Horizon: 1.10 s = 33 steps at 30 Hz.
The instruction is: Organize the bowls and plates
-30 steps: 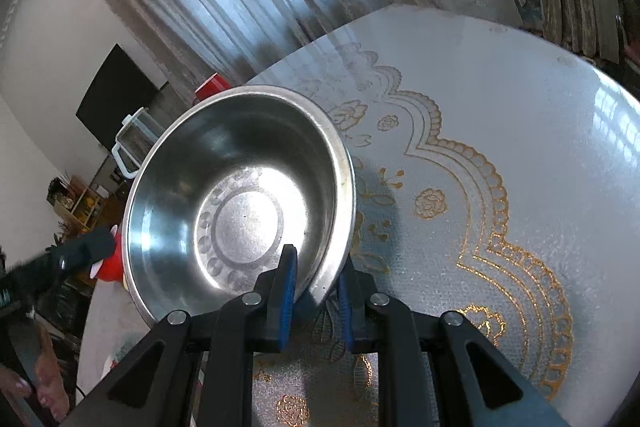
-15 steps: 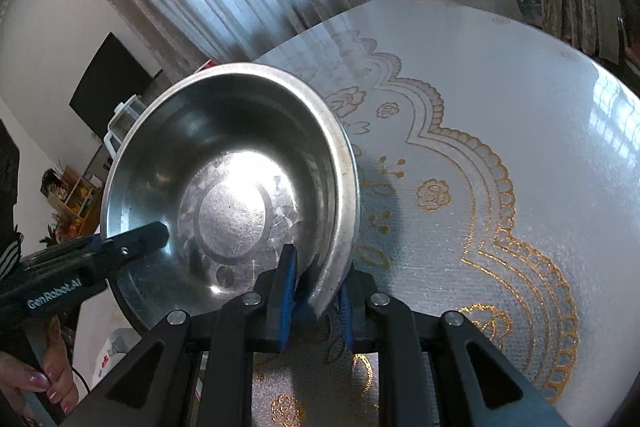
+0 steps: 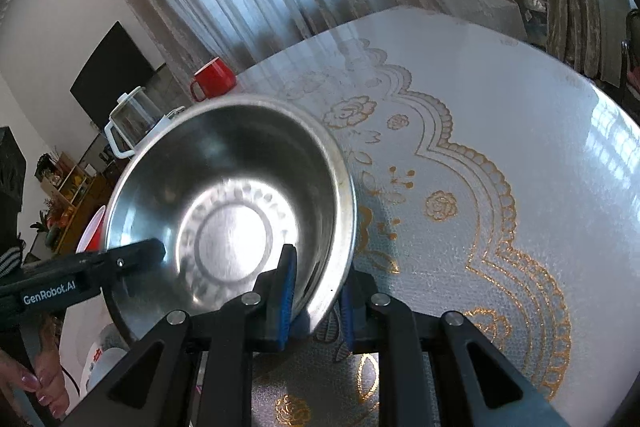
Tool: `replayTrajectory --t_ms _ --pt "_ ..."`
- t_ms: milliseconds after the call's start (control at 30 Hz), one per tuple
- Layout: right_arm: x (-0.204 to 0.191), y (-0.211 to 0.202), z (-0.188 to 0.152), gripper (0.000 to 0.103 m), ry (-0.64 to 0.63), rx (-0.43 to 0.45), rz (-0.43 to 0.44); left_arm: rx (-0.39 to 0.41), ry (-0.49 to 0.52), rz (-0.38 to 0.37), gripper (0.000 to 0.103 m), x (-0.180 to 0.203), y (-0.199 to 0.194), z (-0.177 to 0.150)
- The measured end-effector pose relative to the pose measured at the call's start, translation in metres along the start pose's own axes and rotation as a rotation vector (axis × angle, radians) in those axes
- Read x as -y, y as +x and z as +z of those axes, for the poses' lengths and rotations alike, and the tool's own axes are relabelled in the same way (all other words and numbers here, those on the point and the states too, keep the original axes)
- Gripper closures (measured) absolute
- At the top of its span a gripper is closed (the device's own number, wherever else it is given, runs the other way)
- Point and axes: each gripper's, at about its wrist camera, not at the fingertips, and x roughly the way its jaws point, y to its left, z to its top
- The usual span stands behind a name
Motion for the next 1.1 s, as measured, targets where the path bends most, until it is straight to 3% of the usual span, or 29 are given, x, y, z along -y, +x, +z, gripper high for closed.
replayTrajectory --t_ms 267,733,867,1100 --pt "-0.001 -0.01 0.0 0.086 -0.014 0.055 -0.01 0.041 0.022 -0.009 0.084 0.009 -0.019 -0.015" --pt "-0.032 -0.049 -0.011 0.086 -0.159 0.275 -0.046 0.137 0.022 -0.02 0.082 0.009 -0.061 -0.038" --pt "-0.034 -0.052 -0.017 0.086 -0.131 0.26 -0.014 0.173 0.065 0.018 0.082 0.012 -0.074 -0.049" --pt "-0.046 -0.076 -0.031 0.086 -0.123 0.271 0.032 0.22 0.01 -0.04 0.082 -0.004 -0.095 -0.07"
